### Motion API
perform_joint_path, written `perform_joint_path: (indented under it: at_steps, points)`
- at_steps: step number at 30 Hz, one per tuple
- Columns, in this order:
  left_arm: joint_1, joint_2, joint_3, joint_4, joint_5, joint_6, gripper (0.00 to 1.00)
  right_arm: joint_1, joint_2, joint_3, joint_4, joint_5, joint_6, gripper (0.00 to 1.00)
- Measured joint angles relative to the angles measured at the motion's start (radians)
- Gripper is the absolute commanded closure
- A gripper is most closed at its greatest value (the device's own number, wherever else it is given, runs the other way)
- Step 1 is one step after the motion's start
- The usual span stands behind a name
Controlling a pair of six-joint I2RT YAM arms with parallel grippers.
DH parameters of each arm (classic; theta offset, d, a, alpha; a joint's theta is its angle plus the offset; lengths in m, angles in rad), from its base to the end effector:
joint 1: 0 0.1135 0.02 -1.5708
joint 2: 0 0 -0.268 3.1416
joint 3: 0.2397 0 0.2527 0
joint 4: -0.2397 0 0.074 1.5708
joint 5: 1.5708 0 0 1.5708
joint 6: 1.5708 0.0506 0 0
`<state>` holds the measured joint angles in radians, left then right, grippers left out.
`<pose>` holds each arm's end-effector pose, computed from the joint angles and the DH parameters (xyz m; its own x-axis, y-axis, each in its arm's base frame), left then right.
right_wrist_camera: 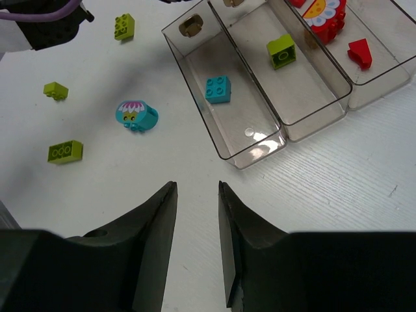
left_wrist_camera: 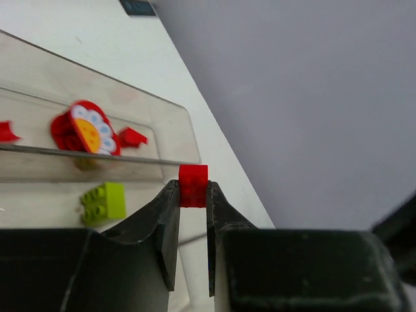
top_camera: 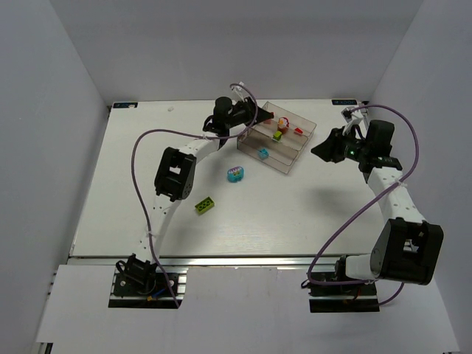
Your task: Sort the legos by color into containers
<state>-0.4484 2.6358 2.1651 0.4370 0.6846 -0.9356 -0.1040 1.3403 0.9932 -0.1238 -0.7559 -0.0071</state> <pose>0.5390 -0.2948 0.1817 -0.7468 -0.3327 -0.5758 0.5127 0.2634 -0.8171 0.3107 0.0025 0.2970 -0.4474 0.0415 -0.8933 -0.5356 0.7875 0.3049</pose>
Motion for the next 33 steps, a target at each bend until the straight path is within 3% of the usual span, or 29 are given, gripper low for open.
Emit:
perform_joint_path:
  at_steps: [12,28,33]
  points:
    - [-0.102,0.012,0.109,-0.014,-0.472,0.102,0.99,-0.029,-0.014,0.000,0.016,-0.026,0.029,0.62]
    - [-0.147,0.163,0.161,-0.020,-0.756,0.224,0.91,-0.061,-0.040,0.000,0.029,-0.064,0.055,0.62]
    - [-0.146,0.163,0.176,-0.018,-0.784,0.249,0.82,-0.073,-0.040,0.000,0.029,-0.079,0.058,0.62]
